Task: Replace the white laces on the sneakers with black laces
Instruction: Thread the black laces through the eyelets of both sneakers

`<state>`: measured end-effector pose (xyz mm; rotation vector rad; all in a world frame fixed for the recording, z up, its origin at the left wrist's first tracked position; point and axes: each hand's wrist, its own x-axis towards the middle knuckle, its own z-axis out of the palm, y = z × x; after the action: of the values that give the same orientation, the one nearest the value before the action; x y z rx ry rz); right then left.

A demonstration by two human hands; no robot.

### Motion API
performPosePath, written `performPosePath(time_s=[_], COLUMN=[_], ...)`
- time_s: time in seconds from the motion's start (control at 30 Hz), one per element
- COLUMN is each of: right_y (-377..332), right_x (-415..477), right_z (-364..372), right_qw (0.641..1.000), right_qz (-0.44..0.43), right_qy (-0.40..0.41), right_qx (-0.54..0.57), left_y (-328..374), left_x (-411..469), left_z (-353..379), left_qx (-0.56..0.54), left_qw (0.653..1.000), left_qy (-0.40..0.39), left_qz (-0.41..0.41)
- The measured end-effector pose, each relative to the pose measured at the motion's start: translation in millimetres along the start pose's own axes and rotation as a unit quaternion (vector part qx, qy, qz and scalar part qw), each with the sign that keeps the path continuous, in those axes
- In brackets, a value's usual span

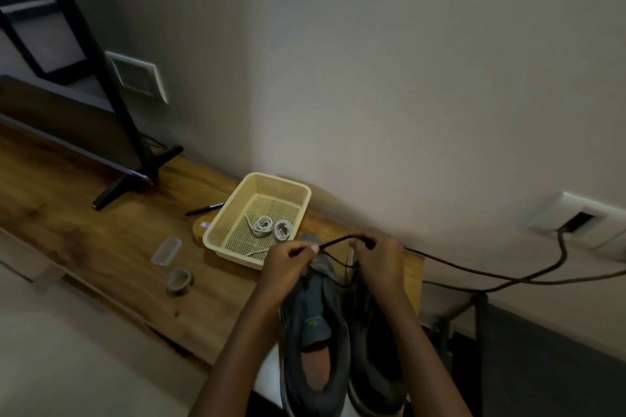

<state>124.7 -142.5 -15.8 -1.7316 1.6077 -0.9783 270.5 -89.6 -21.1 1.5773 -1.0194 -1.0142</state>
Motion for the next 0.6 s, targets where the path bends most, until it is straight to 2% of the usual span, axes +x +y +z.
performPosePath(time_s=[0.07, 0.17, 0.3, 0.37, 0.43, 0.5, 0.57, 0.6], right_y=[12.9, 17.6, 14.0, 12.1, 12.4, 15.2, 17.2, 15.8], right_x=[11.3, 19.4, 22.1, 25.9, 31.3, 30.2, 21.0, 15.5], right_z=[2.1, 3.1, 5.7, 4.0, 1.9, 0.9, 2.1, 1.2], right_qw=[0.999, 0.994, 0.972, 0.960, 0.973, 0.989, 0.964, 0.950], right_qz=[0.013, -0.014, -0.133, -0.165, -0.146, -0.069, -0.018, -0.020], right_qy=[0.051, 0.104, 0.188, 0.220, 0.172, 0.020, -0.092, -0.098], right_qx=[0.005, -0.004, -0.048, -0.050, -0.055, -0.132, -0.247, -0.297], left_y=[-6.2, -9.8, -8.6, -7.3, -4.7, -3.9, -6.6, -7.1], left_x=[5.8, 9.2, 12.4, 13.4, 11.8, 10.1, 9.7, 9.1], left_z=[-5.1, -3.7, 0.7, 1.5, 2.9, 5.4, 6.9, 8.5], left_qx=[0.017, 0.037, 0.038, 0.025, 0.030, 0.059, 0.110, 0.139], left_qw=[1.000, 0.999, 0.999, 0.999, 0.998, 0.996, 0.990, 0.986], left_qy=[0.008, 0.015, 0.015, 0.026, 0.045, 0.056, 0.059, 0.057], left_qz=[0.005, 0.018, 0.025, 0.029, 0.034, 0.045, 0.062, 0.067])
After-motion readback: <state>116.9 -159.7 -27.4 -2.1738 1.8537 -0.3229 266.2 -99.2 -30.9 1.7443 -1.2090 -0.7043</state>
